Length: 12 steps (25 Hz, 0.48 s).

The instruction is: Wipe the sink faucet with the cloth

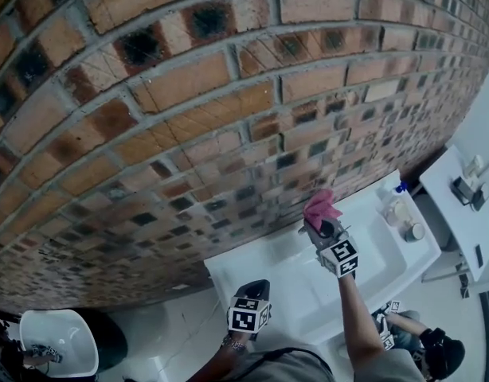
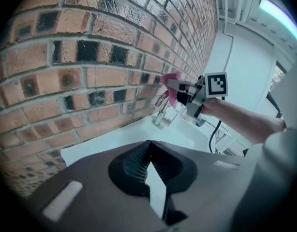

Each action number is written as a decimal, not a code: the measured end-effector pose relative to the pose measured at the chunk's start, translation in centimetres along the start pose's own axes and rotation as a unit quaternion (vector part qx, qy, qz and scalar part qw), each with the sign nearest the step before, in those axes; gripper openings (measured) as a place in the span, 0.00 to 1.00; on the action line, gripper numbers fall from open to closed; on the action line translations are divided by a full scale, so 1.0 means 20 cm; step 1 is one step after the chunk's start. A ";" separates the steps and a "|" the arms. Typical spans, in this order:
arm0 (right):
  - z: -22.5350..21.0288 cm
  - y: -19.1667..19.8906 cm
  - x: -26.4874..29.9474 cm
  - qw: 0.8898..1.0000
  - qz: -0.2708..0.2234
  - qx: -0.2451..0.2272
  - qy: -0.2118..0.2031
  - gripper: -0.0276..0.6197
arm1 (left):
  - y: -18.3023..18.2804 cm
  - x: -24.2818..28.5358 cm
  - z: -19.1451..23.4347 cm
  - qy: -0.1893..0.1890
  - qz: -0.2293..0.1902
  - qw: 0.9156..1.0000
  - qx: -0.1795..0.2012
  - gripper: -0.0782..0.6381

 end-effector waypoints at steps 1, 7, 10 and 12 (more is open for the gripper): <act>0.08 0.03 0.03 0.998 0.025 -0.051 0.001 0.11 | -0.01 0.00 0.00 0.001 -0.002 1.000 0.002 0.14; 0.33 0.43 0.16 0.977 0.167 -0.130 0.002 0.11 | -0.05 -0.12 -0.02 0.008 -0.026 1.000 0.009 0.14; 0.27 0.51 0.04 0.984 0.169 -0.024 0.041 0.11 | -0.03 -0.21 -0.02 0.009 -0.039 0.999 0.011 0.14; 0.24 0.51 -0.08 0.983 0.153 0.065 0.073 0.11 | 0.01 -0.28 -0.02 0.012 -0.041 0.999 0.005 0.14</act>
Point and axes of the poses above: the fingertips, and each gripper's own axes: x forward along the fingers, z to its left, y out of its underside, the point moved 3 cm from there along -x, backward along the fingers, and after that the axes turned 2 degrees about -z, right-handed, at the moved point
